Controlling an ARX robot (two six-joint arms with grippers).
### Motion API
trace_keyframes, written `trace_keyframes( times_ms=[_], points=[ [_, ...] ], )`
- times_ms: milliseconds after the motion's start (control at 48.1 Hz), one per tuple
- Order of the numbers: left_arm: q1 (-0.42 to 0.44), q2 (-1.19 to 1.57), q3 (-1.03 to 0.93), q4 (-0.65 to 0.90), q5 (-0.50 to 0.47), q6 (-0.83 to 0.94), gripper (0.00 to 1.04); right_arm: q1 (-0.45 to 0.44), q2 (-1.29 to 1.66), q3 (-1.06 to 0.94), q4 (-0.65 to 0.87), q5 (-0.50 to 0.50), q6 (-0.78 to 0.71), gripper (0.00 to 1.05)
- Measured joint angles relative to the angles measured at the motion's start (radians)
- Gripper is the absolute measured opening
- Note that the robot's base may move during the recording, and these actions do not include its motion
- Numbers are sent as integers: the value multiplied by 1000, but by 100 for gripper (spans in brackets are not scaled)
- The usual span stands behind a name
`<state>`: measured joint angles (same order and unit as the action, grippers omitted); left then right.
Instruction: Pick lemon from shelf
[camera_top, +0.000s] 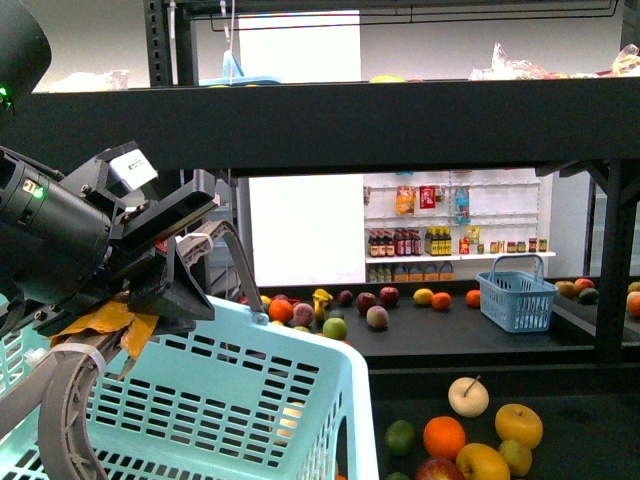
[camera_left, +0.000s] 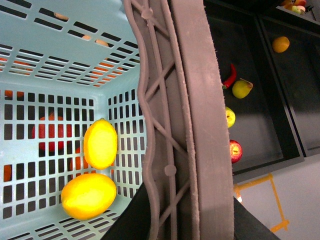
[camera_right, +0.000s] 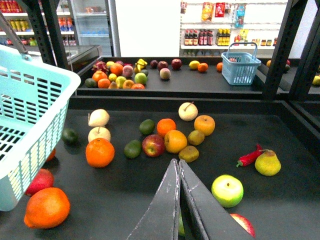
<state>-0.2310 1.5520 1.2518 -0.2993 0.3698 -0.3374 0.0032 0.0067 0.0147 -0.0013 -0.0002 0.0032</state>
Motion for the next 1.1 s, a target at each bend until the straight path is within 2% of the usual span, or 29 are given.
trace_keyframes(
  times_ms=[270, 437, 478, 520, 582, 811, 1102],
  points=[
    [0, 0, 0, 0, 0, 0, 17, 0, 0, 0, 0, 0, -1, 3],
    [0, 0, 0, 0, 0, 0, 17, 0, 0, 0, 0, 0, -1, 33],
    [0, -5, -28, 72, -13, -42, 17, 0, 0, 0, 0, 0, -1, 38],
    [2, -10, -89, 220, -41, -126, 17, 0, 0, 0, 0, 0, -1, 48],
    [18, -10, -106, 304, -75, -203, 17, 0, -2, 0, 0, 0, -1, 64],
    [102, -26, -105, 341, -169, -354, 17, -1, -2, 0, 0, -1, 0, 98],
    [290, -33, -103, 320, -430, -521, 17, -1, -2, 0, 0, 0, 0, 97]
  ],
)
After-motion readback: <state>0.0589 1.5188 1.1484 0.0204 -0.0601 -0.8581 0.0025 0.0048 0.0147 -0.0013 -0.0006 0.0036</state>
